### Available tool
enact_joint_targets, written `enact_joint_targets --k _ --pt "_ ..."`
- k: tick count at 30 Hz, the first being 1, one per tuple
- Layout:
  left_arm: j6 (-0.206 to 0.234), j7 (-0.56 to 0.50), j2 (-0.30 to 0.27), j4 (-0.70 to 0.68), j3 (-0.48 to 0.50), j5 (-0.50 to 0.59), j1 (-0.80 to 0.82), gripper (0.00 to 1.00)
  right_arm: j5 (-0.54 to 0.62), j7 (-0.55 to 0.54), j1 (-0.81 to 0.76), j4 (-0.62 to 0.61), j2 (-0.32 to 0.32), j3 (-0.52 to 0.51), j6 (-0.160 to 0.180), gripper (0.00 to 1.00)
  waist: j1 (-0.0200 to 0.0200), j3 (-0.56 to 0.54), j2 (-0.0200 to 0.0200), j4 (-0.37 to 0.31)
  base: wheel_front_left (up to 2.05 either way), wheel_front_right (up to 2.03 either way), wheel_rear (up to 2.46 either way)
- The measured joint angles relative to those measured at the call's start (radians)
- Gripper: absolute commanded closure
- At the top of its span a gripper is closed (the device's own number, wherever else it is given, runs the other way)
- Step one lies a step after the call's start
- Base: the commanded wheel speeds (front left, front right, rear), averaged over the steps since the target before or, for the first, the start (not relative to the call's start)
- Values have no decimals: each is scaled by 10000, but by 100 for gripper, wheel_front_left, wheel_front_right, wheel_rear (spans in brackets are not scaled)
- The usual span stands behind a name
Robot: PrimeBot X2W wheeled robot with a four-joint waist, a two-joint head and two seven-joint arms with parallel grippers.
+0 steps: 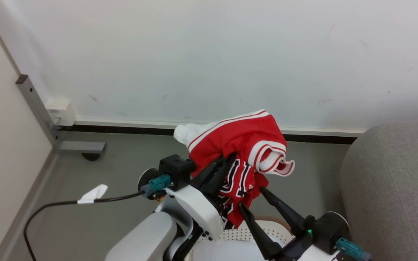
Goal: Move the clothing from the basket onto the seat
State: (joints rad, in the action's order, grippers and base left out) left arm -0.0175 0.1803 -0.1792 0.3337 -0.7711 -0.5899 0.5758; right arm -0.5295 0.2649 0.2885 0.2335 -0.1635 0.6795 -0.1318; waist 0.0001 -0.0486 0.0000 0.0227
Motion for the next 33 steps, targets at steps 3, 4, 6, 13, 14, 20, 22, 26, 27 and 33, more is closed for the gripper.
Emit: enact_joint_targets --k 3,4,6,13,14,20,22,26,27,33 --pt "-13 0 107 63 -104 0 16 100 -130 0 179 249 10 284 0 0 0 13 0 193 0 0 0" --pt "-33 2 128 73 -123 0 25 100 -198 0 237 481 12 408 0 0 0 18 0 250 0 0 0" --pt "-38 2 165 88 -159 0 64 100 -364 -2 395 1018 59 633 0 0 0 27 0 358 0 0 0" --pt "-148 -46 380 119 -414 0 168 100 -888 0 1476 2506 548 1081 0 0 0 63 0 744 0 0 0" --pt "-173 -59 414 138 -460 0 182 100 -903 0 1595 2731 614 1101 0 0 0 63 0 820 0 0 0" --pt "-234 -121 585 253 -685 0 200 100 -861 0 2050 3756 838 1166 0 11 0 3 0 1203 0 0 0" --pt "-247 -123 604 295 -711 -6 199 100 -849 -2 2097 3896 924 1174 0 100 0 -35 0 1263 0 0 0" --pt "-245 -123 600 416 -696 -86 184 100 -669 -2 2212 3793 957 955 0 100 0 -99 0 1302 0 0 0" --pt "-245 -123 593 443 -688 -104 177 100 -606 -2 2207 3708 961 872 0 100 0 -109 0 1295 0 0 0" --pt "-171 -100 512 667 -589 -297 117 100 -322 -4 1586 2828 754 198 0 100 0 -169 0 1274 0 0 0"
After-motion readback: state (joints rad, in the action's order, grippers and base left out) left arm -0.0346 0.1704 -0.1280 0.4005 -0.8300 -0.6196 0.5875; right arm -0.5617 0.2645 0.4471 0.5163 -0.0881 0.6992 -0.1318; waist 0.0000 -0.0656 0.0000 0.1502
